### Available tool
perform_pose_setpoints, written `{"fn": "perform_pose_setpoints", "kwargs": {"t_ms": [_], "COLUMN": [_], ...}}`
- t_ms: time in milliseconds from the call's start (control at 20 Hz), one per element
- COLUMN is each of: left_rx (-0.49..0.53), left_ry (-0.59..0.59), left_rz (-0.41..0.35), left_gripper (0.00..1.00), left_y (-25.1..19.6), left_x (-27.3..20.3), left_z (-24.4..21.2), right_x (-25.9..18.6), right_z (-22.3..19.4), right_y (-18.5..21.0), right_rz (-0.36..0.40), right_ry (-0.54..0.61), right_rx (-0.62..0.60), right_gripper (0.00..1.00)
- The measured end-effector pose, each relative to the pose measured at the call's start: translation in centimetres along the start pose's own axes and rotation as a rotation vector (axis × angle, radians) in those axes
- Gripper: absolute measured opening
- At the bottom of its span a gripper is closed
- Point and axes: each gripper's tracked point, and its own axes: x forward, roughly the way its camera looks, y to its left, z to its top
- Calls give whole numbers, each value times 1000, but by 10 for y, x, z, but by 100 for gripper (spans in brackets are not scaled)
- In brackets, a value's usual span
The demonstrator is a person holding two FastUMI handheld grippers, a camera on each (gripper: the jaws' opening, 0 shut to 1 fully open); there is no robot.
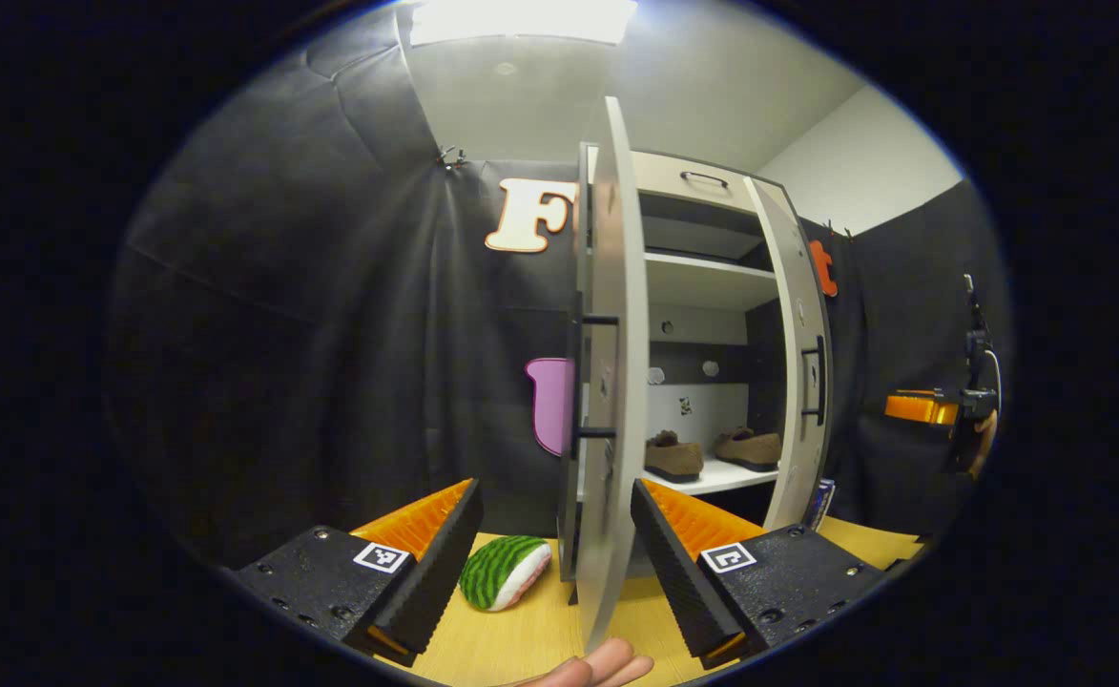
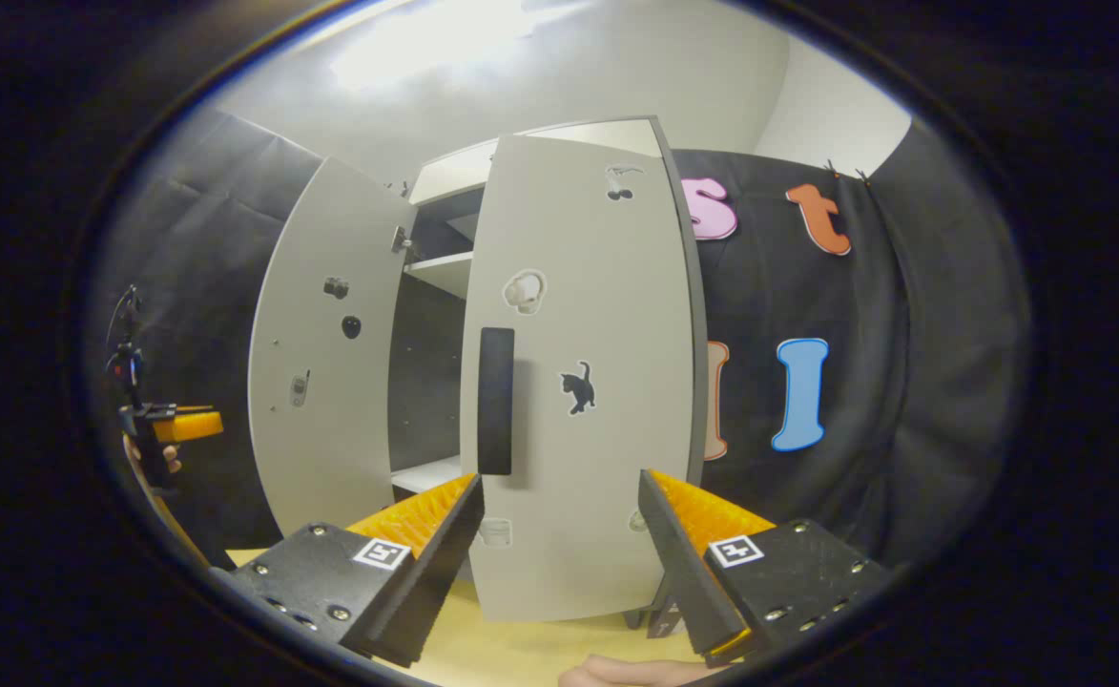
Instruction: Grab one shoe with the right hand and put it into the shoe cabinet, grab the other shoe with the left hand and put it into the shoe cabinet; then close the right door with the right hand and the left door with the left hand.
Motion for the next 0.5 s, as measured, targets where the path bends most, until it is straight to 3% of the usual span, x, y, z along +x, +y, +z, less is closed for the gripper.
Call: {"fn": "perform_pose_setpoints", "kwargs": {"t_ms": [350, 400, 450, 500], "left_rx": [6, 28, 48, 58], "left_ry": [33, 40, 41, 47], "left_rz": [-49, -47, -30, -12], "left_gripper": [92, 92, 99, 95], "left_y": [44, 50, 58, 64], "left_x": [53, 63, 74, 83], "left_z": [10, 12, 13, 15], "right_x": [-36, -39, -42, -46], "right_z": [17, 20, 20, 20], "right_y": [-4, -6, -10, -9], "right_rz": [2, -2, -10, -9], "right_ry": [-56, -62, -66, -67], "right_rx": [-4, -12, -17, -17], "right_gripper": [98, 98, 98, 97]}}
